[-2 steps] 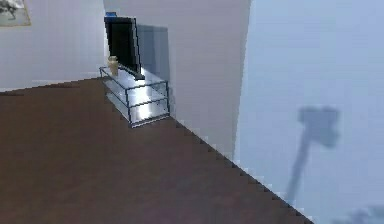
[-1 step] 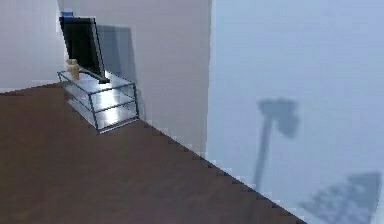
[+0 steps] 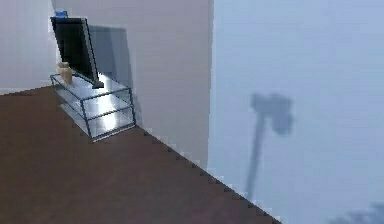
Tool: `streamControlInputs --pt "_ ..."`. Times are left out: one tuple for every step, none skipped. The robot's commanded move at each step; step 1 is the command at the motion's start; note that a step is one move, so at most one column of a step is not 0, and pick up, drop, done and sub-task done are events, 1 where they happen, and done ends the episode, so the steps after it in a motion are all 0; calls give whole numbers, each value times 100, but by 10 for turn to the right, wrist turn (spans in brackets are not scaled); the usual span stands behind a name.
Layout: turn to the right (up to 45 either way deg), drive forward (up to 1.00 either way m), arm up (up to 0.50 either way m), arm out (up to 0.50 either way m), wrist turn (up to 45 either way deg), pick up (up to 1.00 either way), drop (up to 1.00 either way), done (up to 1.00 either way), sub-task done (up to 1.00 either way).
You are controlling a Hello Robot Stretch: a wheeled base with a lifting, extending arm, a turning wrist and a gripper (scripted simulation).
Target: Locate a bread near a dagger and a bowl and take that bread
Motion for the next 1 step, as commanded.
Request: streamControlInputs --pt "330 0 0 0 0 0 0 0 0"
